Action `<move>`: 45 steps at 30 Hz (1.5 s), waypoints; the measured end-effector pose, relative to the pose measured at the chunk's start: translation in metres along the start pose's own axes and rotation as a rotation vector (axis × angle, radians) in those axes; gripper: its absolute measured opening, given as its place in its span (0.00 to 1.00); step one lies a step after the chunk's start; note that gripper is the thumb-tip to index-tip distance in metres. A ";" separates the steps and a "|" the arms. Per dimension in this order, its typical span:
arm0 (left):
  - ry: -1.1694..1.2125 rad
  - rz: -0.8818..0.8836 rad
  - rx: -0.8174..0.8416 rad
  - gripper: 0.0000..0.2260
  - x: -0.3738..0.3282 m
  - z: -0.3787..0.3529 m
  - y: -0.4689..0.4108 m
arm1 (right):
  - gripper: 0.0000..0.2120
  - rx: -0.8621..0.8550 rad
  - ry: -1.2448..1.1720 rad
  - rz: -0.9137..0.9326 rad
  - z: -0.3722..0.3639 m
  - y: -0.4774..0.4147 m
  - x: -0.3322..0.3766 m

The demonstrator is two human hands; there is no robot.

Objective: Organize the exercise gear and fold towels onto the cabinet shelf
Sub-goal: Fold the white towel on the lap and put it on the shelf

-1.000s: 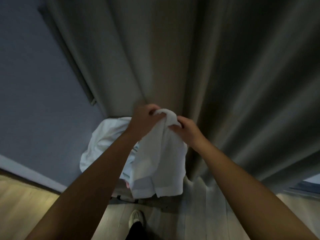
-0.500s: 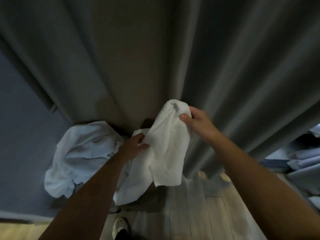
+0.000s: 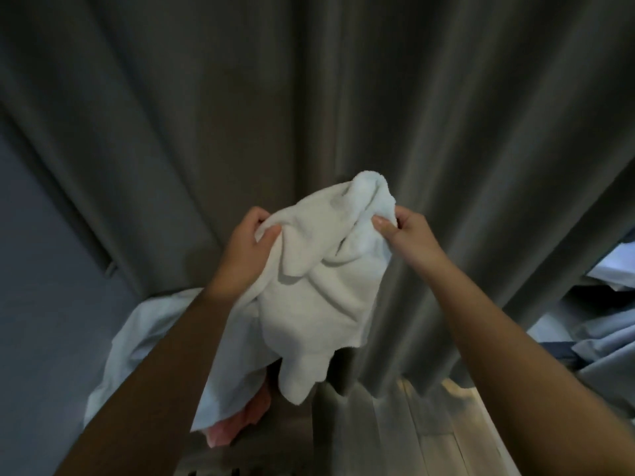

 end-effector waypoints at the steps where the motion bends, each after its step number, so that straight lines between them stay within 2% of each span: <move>1: 0.002 -0.031 -0.021 0.09 -0.016 0.004 -0.002 | 0.08 0.000 0.004 0.025 0.001 0.000 0.007; 6: -0.022 -0.177 -0.142 0.06 -0.088 0.028 -0.002 | 0.04 -0.027 -0.057 0.166 0.008 0.006 0.046; 11: -0.054 -0.241 -0.244 0.12 -0.144 0.052 -0.002 | 0.08 -0.071 -0.110 0.275 0.016 0.010 0.091; 16: -0.046 -0.289 -0.253 0.11 -0.189 0.061 -0.002 | 0.04 -0.066 -0.133 0.337 0.018 0.013 0.121; 19: -0.050 -0.320 -0.256 0.06 -0.214 0.066 -0.004 | 0.09 -0.081 -0.120 0.376 0.022 0.011 0.138; 29: -0.103 -0.385 -0.262 0.04 -0.281 0.074 -0.029 | 0.06 -0.054 -0.191 0.526 0.036 0.004 0.215; 41: -0.095 -0.569 -0.329 0.05 -0.405 0.105 -0.067 | 0.11 -0.156 -0.310 0.689 0.094 -0.019 0.324; 45: -0.106 -0.620 -0.344 0.05 -0.442 0.118 -0.074 | 0.15 -0.191 -0.328 0.750 0.110 -0.022 0.358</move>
Point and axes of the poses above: each hand's wrist, its own y-axis away from the middle knuckle, its own z-axis out of the back of the hand, x = y × z, the point moved 6 cm from there along -y, towards the middle knuckle, and after that the axes turned 13 degrees about y, right-handed, at the moved point
